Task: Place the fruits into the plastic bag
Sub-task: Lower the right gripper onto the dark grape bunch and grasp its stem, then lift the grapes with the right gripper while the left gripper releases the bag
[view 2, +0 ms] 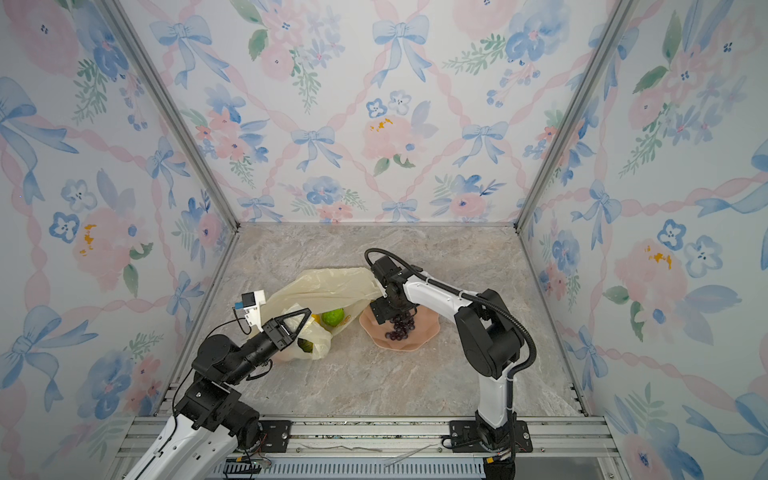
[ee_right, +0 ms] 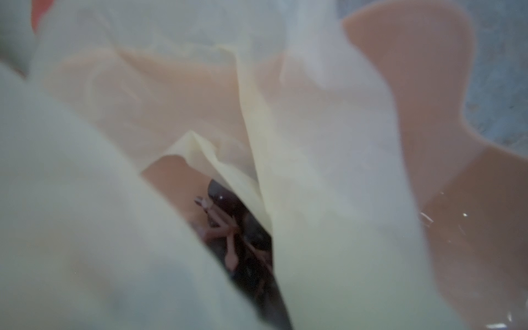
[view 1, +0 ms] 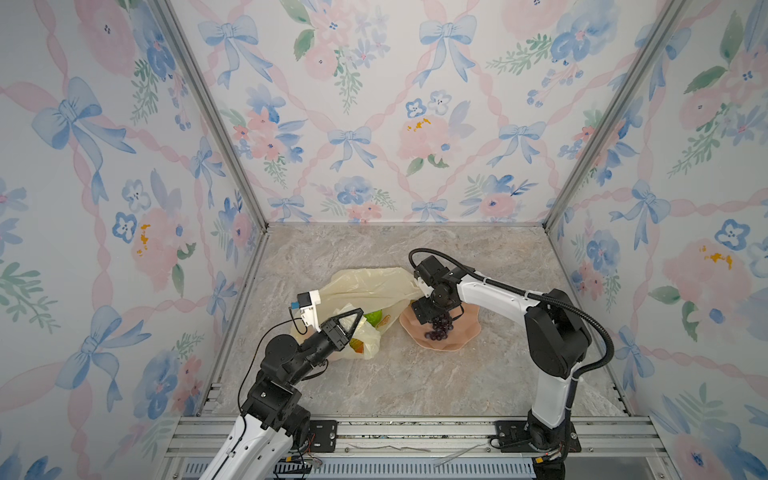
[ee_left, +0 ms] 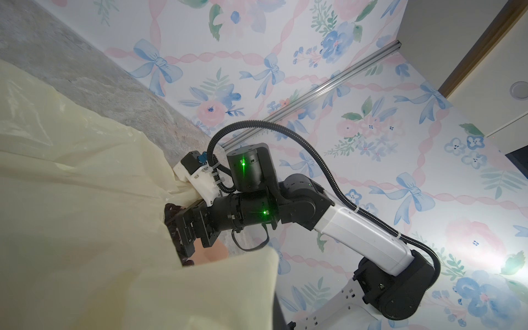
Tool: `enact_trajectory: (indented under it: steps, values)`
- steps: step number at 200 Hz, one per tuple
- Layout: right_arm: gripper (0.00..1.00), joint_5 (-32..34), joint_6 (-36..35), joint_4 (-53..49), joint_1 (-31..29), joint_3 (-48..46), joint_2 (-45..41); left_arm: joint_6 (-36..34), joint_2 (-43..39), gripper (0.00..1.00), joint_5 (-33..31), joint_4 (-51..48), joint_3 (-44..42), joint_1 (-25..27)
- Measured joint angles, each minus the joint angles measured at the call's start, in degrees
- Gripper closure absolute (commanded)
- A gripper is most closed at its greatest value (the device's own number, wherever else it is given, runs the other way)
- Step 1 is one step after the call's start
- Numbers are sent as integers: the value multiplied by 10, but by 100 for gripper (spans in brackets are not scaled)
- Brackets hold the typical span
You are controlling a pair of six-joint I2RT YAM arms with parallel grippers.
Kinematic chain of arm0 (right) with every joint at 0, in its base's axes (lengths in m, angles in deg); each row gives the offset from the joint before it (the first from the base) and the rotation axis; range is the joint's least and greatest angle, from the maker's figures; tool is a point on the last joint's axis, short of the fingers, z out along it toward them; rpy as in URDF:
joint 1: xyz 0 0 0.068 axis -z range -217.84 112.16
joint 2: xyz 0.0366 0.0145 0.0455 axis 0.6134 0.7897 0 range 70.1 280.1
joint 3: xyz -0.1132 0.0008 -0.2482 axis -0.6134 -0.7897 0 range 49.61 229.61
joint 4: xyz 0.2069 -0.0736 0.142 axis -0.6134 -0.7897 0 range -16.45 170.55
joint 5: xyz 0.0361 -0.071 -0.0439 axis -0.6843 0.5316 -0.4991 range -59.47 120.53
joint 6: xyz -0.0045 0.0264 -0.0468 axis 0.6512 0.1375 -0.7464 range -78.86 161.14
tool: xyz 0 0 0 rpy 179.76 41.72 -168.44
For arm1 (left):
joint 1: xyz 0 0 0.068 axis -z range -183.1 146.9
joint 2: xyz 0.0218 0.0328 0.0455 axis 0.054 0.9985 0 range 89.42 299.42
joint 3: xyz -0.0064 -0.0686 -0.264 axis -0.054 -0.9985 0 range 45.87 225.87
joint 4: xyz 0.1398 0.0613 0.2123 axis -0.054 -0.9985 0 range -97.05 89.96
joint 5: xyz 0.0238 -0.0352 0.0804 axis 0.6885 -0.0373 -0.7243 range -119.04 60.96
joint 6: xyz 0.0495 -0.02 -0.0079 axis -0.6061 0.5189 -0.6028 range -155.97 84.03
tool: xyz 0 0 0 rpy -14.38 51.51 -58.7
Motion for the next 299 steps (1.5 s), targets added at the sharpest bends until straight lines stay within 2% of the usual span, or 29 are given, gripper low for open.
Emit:
enact_trajectory:
  steps: [45, 72, 111, 137, 202, 299]
  values:
    - [0, -1, -9, 7, 17, 11, 31, -2, 5, 100, 0, 0, 0, 0]
    - [4, -3, -9, 11, 26, 14, 42, -2, 10, 100, 0, 0, 0, 0]
    - [20, -14, -3, 23, 30, 14, 44, -2, 17, 100, 0, 1, 0, 0]
    - [24, -29, 7, 31, 37, 14, 45, -2, 18, 100, 0, 1, 0, 0]
    - [45, -72, 36, 70, 61, -22, 24, -2, 16, 100, 0, 1, 0, 0]
    - [64, -210, 112, 165, 119, -110, -40, -2, 3, 100, -5, 0, 0, 0]
